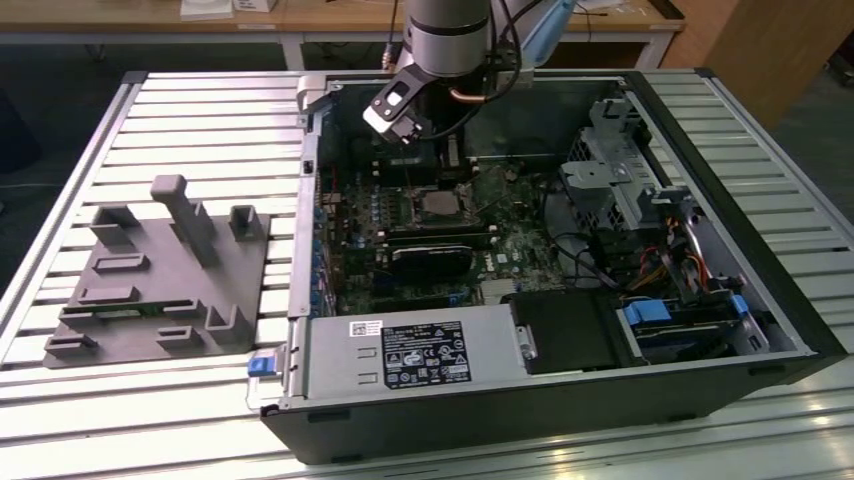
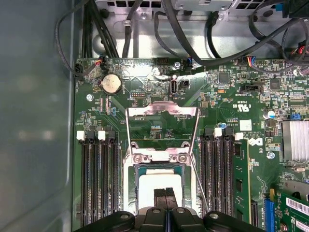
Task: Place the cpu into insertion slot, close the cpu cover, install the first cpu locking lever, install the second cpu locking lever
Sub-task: 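Close the cpu cover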
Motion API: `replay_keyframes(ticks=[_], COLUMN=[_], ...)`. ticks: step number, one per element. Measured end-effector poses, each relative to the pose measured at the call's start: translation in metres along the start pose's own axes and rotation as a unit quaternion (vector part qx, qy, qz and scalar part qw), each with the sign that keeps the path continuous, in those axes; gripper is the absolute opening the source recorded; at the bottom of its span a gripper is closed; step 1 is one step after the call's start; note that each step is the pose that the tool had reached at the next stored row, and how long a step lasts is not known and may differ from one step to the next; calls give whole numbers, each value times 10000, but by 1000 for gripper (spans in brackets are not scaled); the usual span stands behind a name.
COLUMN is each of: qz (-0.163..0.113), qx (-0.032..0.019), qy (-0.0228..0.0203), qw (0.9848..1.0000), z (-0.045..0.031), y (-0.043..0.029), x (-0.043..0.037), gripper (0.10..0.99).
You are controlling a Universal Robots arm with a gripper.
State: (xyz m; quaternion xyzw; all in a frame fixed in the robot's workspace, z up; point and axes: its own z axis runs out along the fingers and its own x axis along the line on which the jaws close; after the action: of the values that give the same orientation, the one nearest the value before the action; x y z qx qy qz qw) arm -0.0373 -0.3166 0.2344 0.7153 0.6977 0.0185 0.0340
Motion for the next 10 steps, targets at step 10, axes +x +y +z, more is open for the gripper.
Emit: replay_keyframes(ticks=[10], qz=[1], qx=[0], qy=[0], qw=[10000], z=[-58], y=[4], x=[-1], gripper=[106])
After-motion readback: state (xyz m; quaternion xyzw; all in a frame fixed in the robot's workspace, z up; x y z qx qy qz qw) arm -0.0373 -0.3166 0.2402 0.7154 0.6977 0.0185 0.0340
